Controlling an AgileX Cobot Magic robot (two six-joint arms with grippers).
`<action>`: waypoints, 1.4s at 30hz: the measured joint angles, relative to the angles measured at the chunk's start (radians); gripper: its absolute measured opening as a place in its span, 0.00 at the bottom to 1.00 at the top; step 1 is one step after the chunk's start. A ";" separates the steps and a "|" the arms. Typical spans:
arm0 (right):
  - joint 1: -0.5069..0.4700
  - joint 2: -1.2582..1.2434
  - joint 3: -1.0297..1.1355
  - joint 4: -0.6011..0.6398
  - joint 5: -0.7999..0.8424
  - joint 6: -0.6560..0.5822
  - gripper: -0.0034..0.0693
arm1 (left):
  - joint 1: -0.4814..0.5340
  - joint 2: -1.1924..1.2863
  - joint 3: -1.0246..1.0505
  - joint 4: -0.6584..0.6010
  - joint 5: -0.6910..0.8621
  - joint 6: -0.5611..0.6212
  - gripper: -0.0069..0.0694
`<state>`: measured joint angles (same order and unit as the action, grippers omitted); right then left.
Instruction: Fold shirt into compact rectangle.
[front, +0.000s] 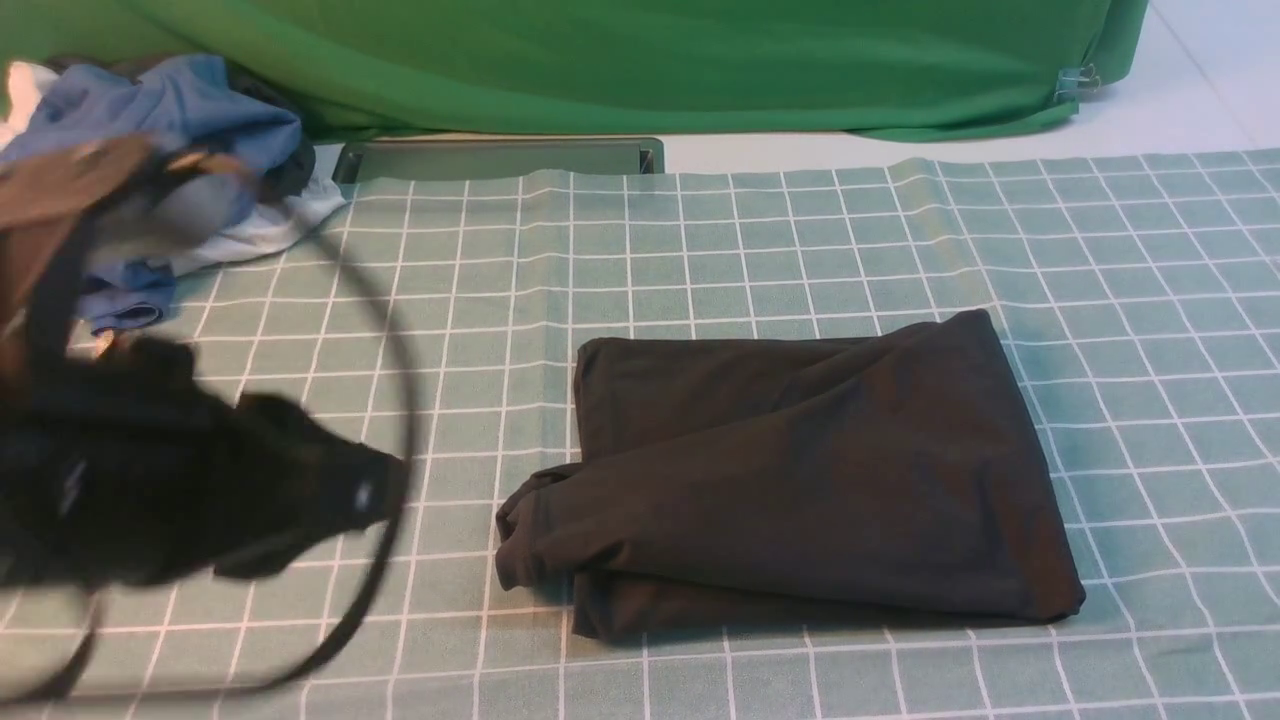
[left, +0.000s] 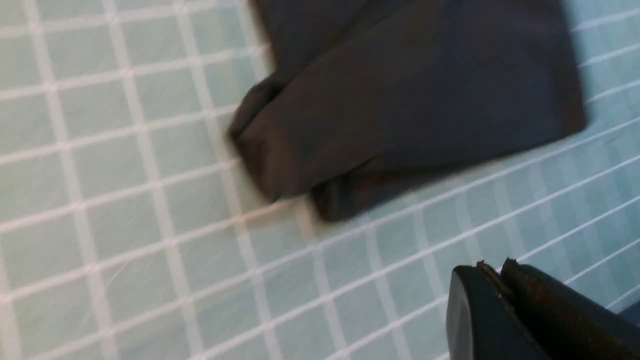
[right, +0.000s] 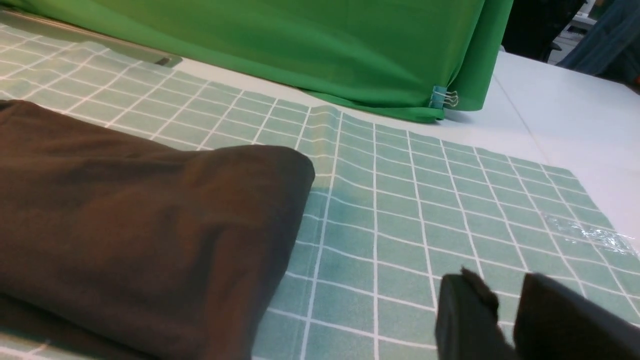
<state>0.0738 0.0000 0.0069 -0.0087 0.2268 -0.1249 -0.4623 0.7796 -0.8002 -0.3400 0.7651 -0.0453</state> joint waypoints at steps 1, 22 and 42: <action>0.000 0.000 0.000 0.000 0.000 0.000 0.30 | 0.000 -0.052 0.053 -0.036 -0.075 0.022 0.14; 0.000 0.000 0.000 0.000 0.004 0.000 0.37 | 0.000 -0.562 0.613 -0.003 -0.765 0.120 0.14; 0.000 0.000 0.000 0.000 0.004 0.001 0.37 | 0.318 -0.774 0.803 0.267 -0.717 0.003 0.14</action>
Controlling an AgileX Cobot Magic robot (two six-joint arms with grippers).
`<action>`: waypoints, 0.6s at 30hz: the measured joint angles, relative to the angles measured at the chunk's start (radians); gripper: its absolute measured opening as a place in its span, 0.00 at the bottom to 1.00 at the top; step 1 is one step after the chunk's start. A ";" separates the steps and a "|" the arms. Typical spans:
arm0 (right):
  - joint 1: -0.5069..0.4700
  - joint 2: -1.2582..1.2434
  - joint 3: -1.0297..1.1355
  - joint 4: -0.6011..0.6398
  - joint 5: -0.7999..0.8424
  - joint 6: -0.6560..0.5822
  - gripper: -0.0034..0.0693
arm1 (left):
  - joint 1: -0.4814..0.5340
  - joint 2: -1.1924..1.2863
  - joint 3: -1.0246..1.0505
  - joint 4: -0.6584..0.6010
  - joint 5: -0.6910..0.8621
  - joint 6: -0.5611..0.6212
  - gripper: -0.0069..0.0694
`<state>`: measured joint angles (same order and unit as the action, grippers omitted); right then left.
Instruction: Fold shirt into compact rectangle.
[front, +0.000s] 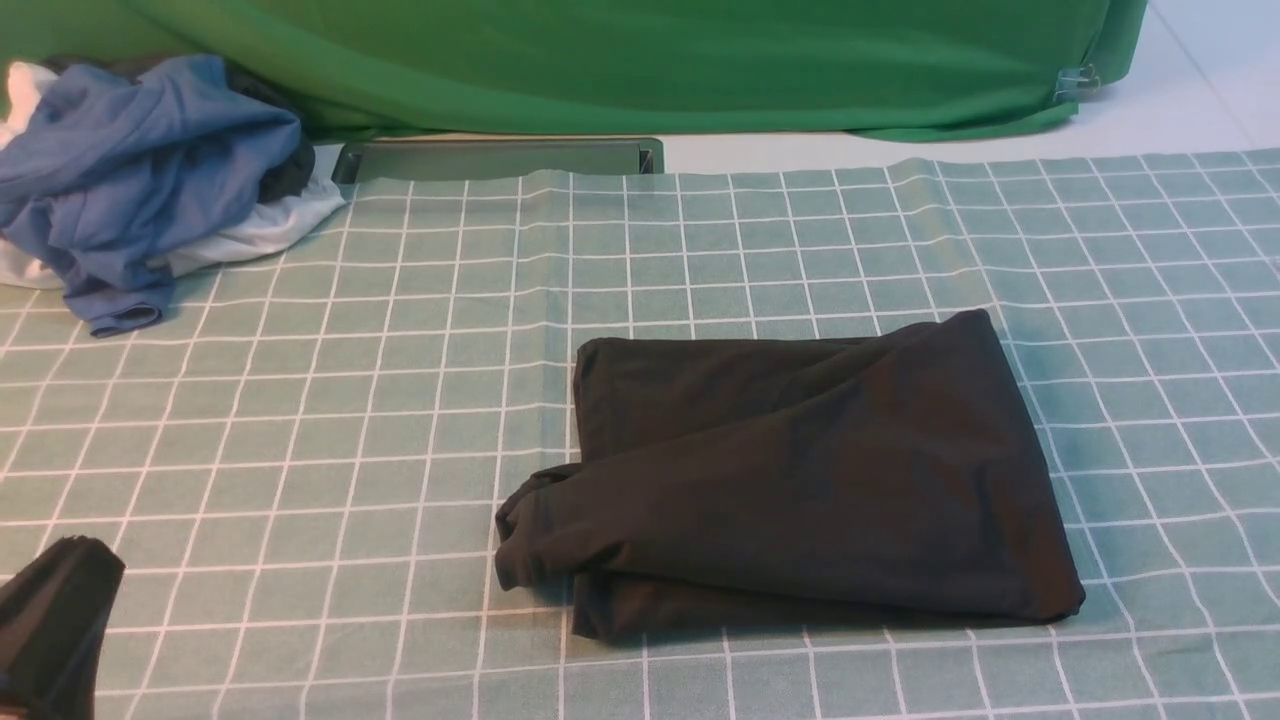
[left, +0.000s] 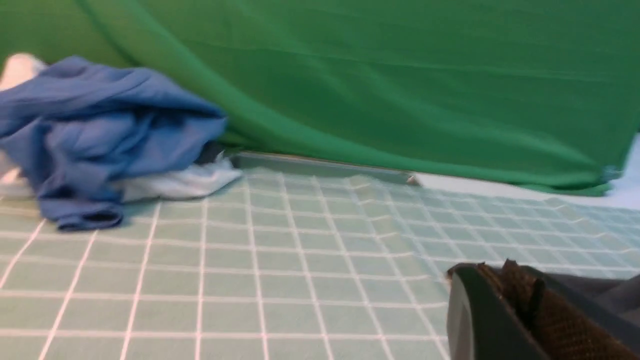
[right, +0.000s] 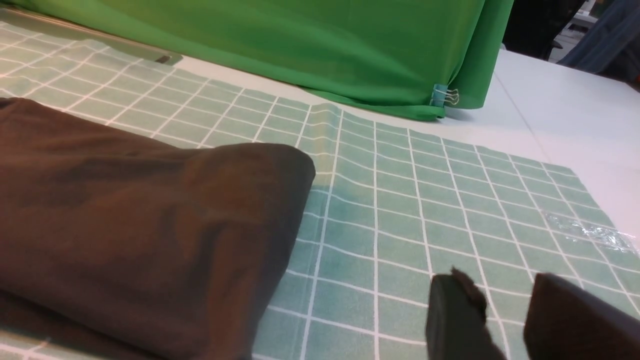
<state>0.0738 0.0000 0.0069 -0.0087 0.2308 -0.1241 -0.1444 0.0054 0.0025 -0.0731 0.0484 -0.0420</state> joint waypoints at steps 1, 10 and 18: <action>0.000 0.000 0.000 0.000 -0.001 0.000 0.37 | 0.005 -0.002 0.002 0.003 0.001 -0.010 0.14; 0.000 0.000 0.000 0.000 -0.001 -0.001 0.37 | 0.005 -0.006 0.002 0.059 0.172 -0.095 0.14; 0.000 0.000 0.000 0.000 0.001 -0.001 0.37 | 0.015 -0.006 0.002 0.039 0.201 -0.100 0.14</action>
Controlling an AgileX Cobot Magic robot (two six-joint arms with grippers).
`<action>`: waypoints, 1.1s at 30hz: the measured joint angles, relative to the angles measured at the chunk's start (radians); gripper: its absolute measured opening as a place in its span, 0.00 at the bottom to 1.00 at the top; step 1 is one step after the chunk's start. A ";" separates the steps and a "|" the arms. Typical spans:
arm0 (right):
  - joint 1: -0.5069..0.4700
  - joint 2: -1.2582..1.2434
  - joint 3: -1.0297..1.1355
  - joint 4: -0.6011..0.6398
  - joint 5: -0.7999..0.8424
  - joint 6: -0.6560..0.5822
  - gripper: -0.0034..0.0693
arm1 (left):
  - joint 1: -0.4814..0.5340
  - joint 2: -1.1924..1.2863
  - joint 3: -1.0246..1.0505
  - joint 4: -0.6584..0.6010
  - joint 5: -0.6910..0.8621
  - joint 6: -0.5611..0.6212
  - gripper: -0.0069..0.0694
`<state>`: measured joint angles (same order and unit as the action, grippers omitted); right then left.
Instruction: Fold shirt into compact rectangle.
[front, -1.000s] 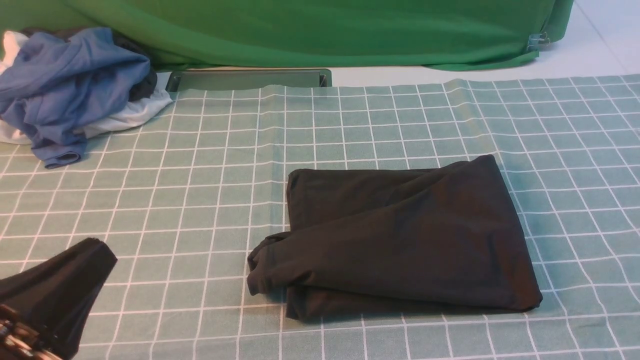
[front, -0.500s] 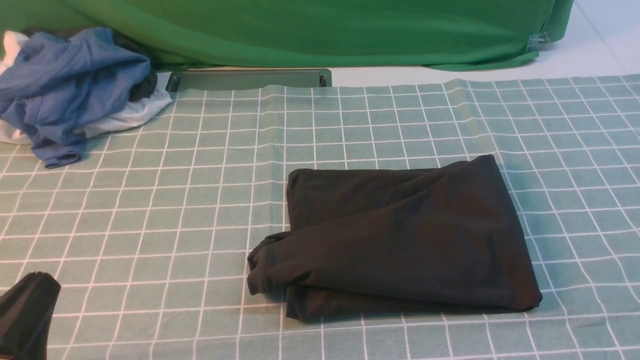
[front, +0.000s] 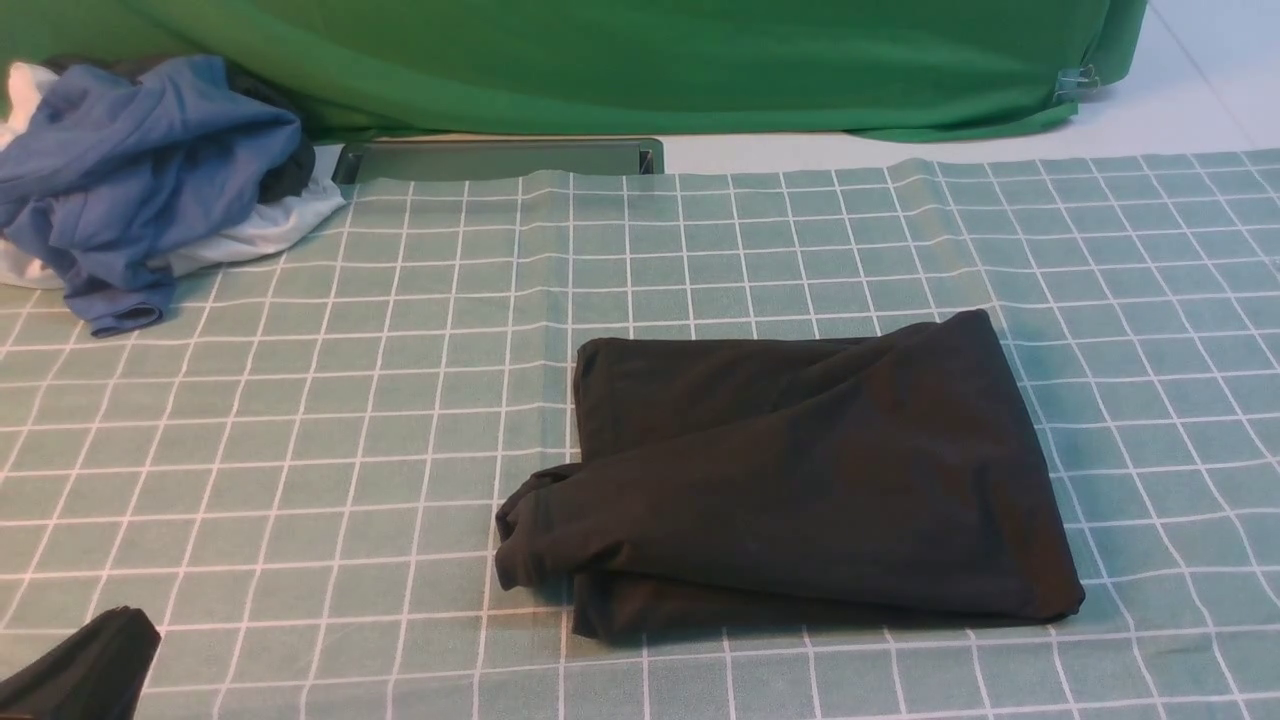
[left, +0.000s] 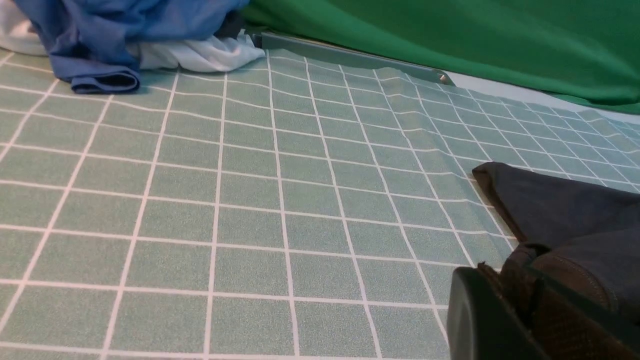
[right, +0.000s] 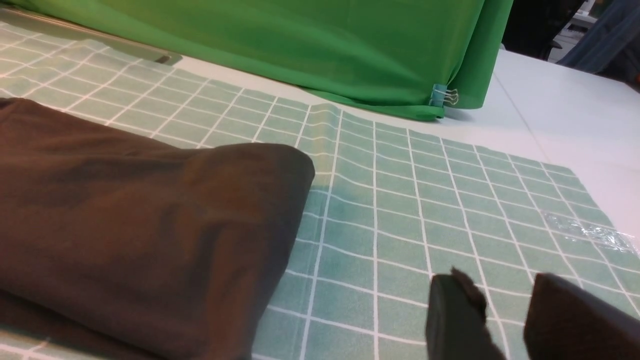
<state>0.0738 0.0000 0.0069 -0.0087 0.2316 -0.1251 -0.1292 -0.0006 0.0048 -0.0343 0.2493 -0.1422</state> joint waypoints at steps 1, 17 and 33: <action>0.000 0.000 0.000 0.000 0.000 0.000 0.37 | 0.004 0.000 0.000 -0.001 0.000 0.000 0.14; 0.000 0.000 0.000 0.000 -0.001 0.000 0.37 | 0.118 0.000 0.000 -0.016 0.007 0.015 0.14; 0.000 0.000 0.000 0.000 -0.001 0.000 0.38 | 0.177 0.000 0.000 -0.022 0.007 0.015 0.14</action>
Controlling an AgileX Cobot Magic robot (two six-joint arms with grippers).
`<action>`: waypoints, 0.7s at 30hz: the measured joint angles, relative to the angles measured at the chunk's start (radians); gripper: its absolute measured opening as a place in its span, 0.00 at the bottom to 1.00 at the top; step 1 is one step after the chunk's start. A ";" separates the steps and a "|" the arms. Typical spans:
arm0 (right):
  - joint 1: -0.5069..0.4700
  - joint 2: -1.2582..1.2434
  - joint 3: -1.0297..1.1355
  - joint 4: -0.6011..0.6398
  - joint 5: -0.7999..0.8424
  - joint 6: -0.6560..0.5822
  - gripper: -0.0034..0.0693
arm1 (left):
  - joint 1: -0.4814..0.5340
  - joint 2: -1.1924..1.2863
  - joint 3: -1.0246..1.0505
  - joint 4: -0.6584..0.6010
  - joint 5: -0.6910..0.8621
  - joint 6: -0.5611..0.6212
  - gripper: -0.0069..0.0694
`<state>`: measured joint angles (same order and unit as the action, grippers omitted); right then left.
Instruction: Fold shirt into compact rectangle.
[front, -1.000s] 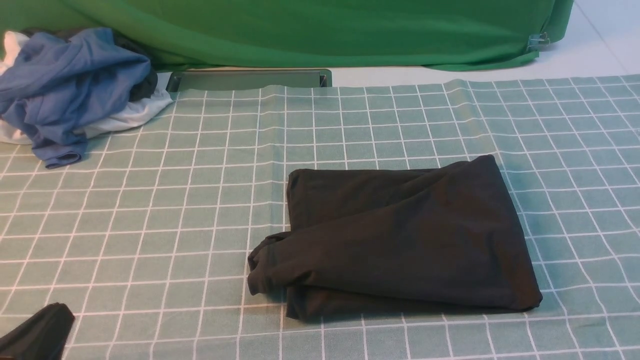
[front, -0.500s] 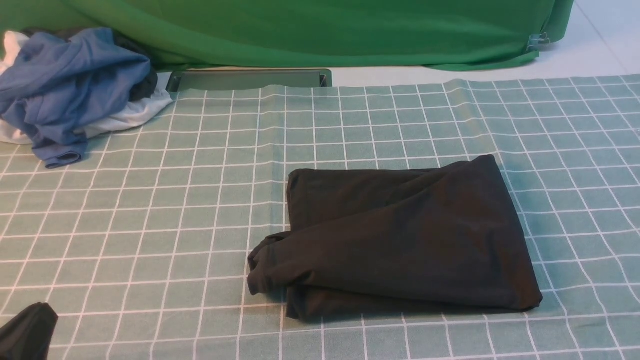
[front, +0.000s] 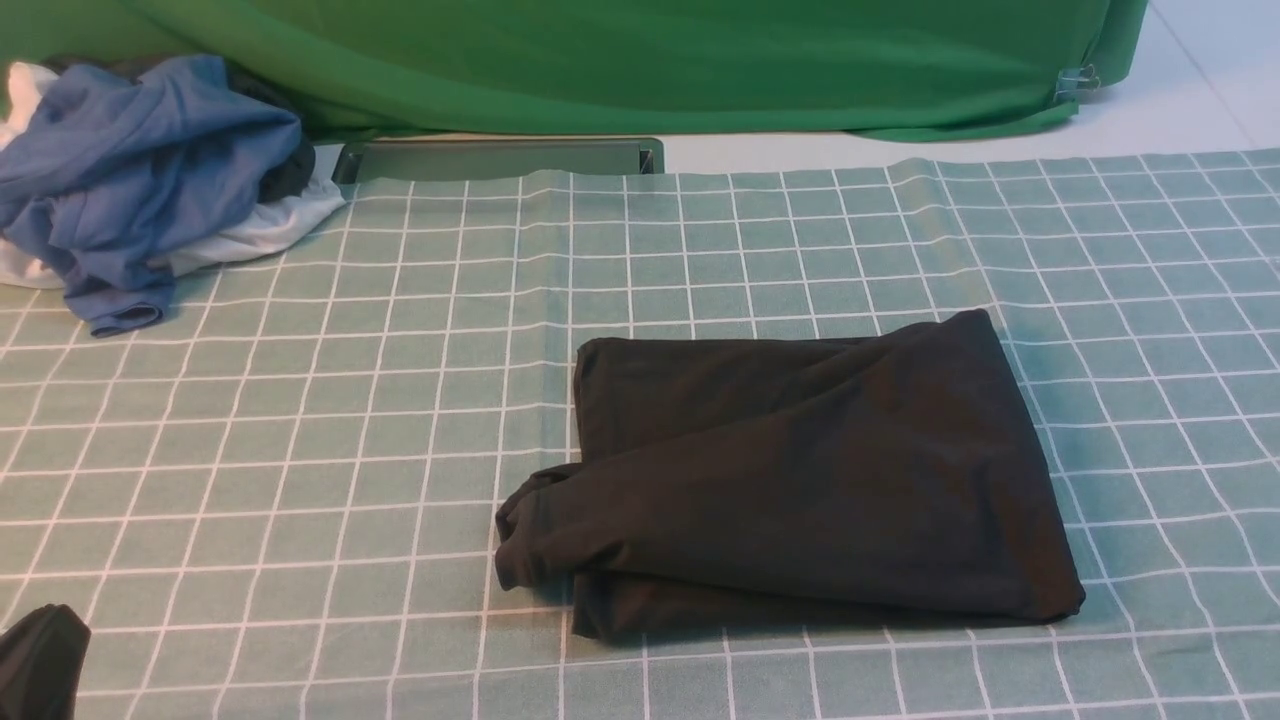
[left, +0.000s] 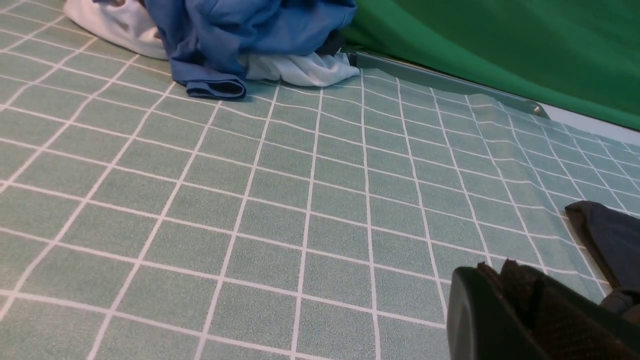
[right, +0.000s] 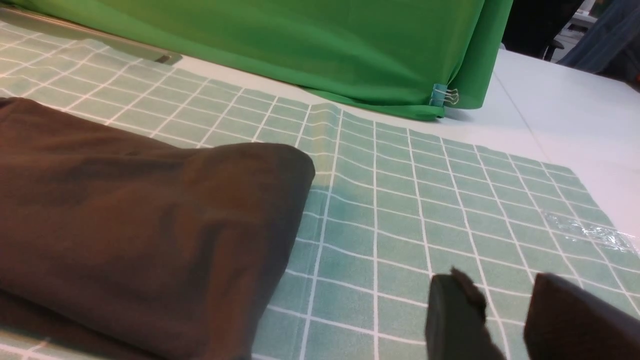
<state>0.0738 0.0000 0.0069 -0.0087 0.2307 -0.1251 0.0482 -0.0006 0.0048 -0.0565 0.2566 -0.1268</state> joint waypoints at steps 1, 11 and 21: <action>0.000 0.000 0.000 0.000 0.000 0.000 0.38 | 0.000 0.000 0.000 0.000 0.000 0.000 0.14; 0.000 0.000 0.000 0.000 0.000 0.000 0.38 | 0.000 0.000 0.000 0.011 0.000 0.000 0.14; 0.000 0.000 0.000 0.000 0.000 0.000 0.38 | 0.000 0.000 0.000 0.018 0.000 0.000 0.14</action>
<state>0.0738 0.0000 0.0069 -0.0087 0.2307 -0.1249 0.0482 -0.0006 0.0048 -0.0387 0.2566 -0.1268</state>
